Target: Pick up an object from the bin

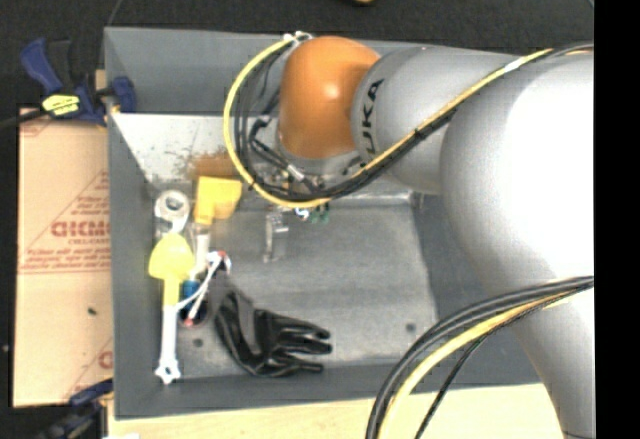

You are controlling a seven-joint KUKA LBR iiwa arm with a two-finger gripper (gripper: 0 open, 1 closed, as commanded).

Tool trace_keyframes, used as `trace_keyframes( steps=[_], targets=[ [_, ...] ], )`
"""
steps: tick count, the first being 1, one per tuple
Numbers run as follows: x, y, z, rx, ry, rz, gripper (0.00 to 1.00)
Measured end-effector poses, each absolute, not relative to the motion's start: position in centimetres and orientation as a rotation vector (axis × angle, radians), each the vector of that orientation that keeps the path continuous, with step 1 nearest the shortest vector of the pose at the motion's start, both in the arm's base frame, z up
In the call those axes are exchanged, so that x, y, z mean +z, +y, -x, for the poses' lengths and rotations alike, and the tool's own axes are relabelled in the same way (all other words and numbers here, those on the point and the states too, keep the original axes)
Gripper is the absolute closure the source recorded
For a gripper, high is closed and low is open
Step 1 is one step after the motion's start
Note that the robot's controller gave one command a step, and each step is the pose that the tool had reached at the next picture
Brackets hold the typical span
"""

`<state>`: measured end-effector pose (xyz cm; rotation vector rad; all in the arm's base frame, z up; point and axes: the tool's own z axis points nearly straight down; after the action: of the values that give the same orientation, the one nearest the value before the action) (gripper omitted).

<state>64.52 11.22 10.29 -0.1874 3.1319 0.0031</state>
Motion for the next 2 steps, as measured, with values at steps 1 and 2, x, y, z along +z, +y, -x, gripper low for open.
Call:
trace_keyframes(
  steps=[1, 2],
  targets=[
    [7.2, 9.1, -47.8, 0.001, 3.046, -0.740, 0.00],
    [7.2, 14.5, -57.5, -0.002, 3.086, 0.540, 1.00]
  ],
)
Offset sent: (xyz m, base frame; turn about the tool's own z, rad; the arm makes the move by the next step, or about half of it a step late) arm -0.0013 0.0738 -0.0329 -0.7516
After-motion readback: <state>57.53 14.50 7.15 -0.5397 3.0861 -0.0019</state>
